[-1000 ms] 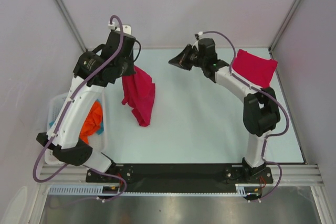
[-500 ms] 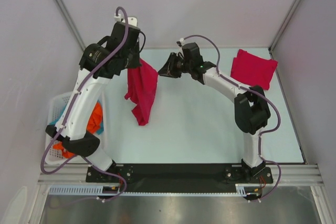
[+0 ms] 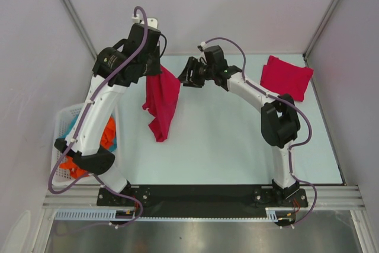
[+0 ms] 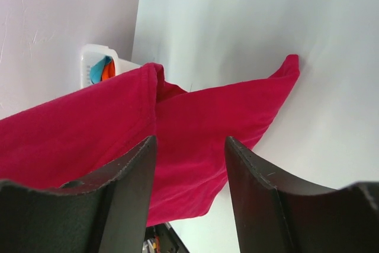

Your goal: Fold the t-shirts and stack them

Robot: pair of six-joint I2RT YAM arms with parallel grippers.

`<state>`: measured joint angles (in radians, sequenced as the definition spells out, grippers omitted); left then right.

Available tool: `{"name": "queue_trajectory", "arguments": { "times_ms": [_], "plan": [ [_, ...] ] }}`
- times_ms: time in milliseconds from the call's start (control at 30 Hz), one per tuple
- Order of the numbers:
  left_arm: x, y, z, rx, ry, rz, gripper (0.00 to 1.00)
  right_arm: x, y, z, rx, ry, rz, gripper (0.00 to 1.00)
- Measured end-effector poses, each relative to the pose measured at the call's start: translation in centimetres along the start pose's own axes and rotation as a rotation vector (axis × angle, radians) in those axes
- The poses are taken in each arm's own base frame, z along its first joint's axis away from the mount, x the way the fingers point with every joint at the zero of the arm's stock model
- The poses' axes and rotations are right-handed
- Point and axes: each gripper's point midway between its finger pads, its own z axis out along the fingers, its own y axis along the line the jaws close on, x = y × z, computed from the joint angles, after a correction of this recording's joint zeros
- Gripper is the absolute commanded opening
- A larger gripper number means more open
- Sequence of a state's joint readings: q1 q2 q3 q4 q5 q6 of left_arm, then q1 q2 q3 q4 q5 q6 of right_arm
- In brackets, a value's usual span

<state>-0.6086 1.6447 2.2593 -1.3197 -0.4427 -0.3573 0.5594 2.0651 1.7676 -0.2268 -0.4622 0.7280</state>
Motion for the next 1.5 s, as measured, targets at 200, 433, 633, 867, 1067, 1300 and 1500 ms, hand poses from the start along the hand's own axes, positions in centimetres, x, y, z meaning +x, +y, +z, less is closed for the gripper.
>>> {"name": "queue_trajectory", "arguments": {
  "times_ms": [200,433,633,867,1067,1300,1500],
  "plan": [
    [0.1,-0.2,0.2,0.001,0.005,0.004,0.0,0.2,0.2,0.1,-0.002,0.005,-0.002,0.56],
    [-0.3,-1.1,1.1,0.007,0.007,0.01,0.0,1.1,0.9,0.1,-0.006,0.017,-0.014,0.56],
    [-0.6,-1.5,1.5,0.008,0.004,0.009,0.0,2.8,2.1,-2.0,0.005,0.015,-0.043,0.56],
    [-0.6,-1.5,1.6,0.008,0.003,0.009,0.0,4.1,3.7,-4.4,0.004,-0.009,-0.073,0.55],
    [-0.6,-1.5,1.5,0.007,0.003,0.009,0.0,4.7,3.9,-4.3,0.011,-0.007,-0.081,0.55],
    [-0.7,-1.4,1.6,0.001,0.001,0.009,0.0,6.7,4.6,-3.6,0.013,0.015,-0.099,0.55],
    [-0.7,-1.3,1.4,0.003,-0.002,0.008,0.0,8.0,4.7,-3.0,0.021,0.035,-0.109,0.55]
  ]
}}
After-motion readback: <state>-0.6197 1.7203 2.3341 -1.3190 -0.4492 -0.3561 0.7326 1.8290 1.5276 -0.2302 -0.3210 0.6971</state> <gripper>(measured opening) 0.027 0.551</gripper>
